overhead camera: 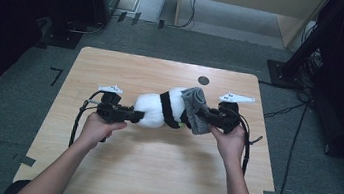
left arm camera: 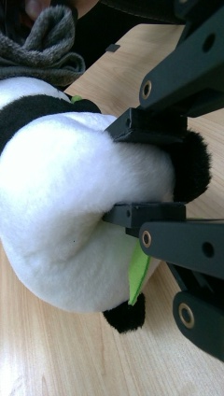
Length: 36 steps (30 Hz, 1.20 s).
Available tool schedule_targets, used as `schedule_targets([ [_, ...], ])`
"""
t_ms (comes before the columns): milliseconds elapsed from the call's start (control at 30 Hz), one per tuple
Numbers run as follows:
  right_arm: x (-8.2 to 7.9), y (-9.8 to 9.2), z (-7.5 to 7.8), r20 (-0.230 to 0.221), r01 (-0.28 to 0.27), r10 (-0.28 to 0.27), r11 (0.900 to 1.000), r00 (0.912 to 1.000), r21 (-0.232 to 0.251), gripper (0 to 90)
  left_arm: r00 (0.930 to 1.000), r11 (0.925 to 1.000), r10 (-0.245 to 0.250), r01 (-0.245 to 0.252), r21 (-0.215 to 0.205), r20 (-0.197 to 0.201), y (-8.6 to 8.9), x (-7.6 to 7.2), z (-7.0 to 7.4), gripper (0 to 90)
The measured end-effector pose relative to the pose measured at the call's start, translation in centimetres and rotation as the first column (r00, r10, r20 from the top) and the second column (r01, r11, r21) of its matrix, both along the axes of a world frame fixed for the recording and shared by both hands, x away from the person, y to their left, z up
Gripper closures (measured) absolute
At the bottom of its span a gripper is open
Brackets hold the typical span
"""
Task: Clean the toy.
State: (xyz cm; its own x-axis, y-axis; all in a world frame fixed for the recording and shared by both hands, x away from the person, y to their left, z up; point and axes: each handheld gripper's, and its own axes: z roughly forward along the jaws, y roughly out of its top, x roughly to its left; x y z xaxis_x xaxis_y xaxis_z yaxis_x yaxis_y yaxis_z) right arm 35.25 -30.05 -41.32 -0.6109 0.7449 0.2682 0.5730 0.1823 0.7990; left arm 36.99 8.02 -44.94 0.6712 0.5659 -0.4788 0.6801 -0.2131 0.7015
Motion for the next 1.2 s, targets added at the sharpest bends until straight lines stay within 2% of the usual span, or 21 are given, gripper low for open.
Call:
schedule_targets([
  [67,0.2,-0.5,-0.6,0.014,0.010,-0.010,1.000,0.9999,0.008,78.2,1.0000,1.0000,0.003,-0.003,-0.001,0.000,0.0,0.0,0.0,66.8],
  [167,0.4,-1.1,-1.4,0.008,0.030,-0.030,0.999,0.9995,0.016,78.3,1.0000,1.0000,0.005,-0.005,-0.001,0.001,0.0,0.0,0.0,66.8],
  [333,0.3,-2.0,-1.1,0.030,0.110,-0.108,0.992,0.9936,-0.061,78.6,0.9998,0.9998,0.019,-0.019,-0.004,0.008,0.2,0.1,0.1,66.5],
  [433,-0.3,-2.0,0.3,0.076,0.102,-0.101,0.995,0.9919,-0.009,78.6,0.9996,0.9997,0.023,-0.023,0.001,0.015,0.1,0.0,0.2,66.4],
  [500,-0.9,-1.1,1.7,0.114,0.065,-0.067,0.998,0.9912,0.021,78.6,0.9996,0.9997,0.025,-0.025,0.002,0.016,0.1,-0.1,0.3,66.3],
  [600,-2.0,1.4,3.2,0.166,-0.014,0.011,1.000,0.9861,0.016,78.6,0.9994,0.9995,0.033,-0.033,-0.003,0.013,0.0,-0.1,0.5,66.1],
  [700,-2.7,4.4,3.4,0.168,-0.092,0.086,0.995,0.9820,0.028,78.6,0.9992,0.9991,0.040,-0.040,-0.010,0.005,-0.1,-0.3,0.7,66.1],
  [767,-3.0,6.4,3.1,0.148,-0.157,0.148,0.986,0.9778,0.052,78.6,0.9991,0.9991,0.042,-0.042,-0.010,0.010,-0.3,-0.4,0.9,66.0],
  [833,-3.2,8.4,2.5,0.129,-0.216,0.208,0.975,0.9696,0.054,78.6,0.9989,0.9990,0.045,-0.044,-0.011,0.012,-0.4,-0.5,1.0,65.9],
  [933,-3.2,11.0,1.0,0.092,-0.272,0.268,0.962,0.9591,0.035,78.6,0.9990,0.9988,0.045,-0.045,-0.021,0.005,-0.6,-0.6,1.0,65.8],
  [967,-3.0,11.6,0.4,0.076,-0.278,0.276,0.961,0.9582,0.018,78.5,0.9991,0.9988,0.041,-0.041,-0.025,0.003,-0.6,-0.6,1.1,65.8],
  [1033,-2.6,12.3,-0.8,0.048,-0.268,0.269,0.963,0.9619,-0.026,78.5,0.9994,0.9993,0.035,-0.035,-0.010,0.008,-0.8,-0.8,1.1,65.9],
  [1067,-2.3,12.2,-1.3,0.045,-0.272,0.273,0.962,0.9609,-0.027,78.5,0.9994,0.9995,0.032,-0.032,0.002,0.012,-0.8,-0.8,1.0,66.0],
  [1133,-1.8,11.6,-1.8,0.029,-0.277,0.277,0.961,0.9605,0.008,78.4,0.9994,0.9994,0.034,-0.034,-0.007,-0.002,-0.7,-0.6,0.9,65.9],
  [1200,-1.7,11.1,-1.6,0.027,-0.265,0.266,0.964,0.9637,-0.018,78.2,0.9993,0.9992,0.038,-0.038,-0.013,-0.006,-0.5,-0.4,0.8,66.0],
])
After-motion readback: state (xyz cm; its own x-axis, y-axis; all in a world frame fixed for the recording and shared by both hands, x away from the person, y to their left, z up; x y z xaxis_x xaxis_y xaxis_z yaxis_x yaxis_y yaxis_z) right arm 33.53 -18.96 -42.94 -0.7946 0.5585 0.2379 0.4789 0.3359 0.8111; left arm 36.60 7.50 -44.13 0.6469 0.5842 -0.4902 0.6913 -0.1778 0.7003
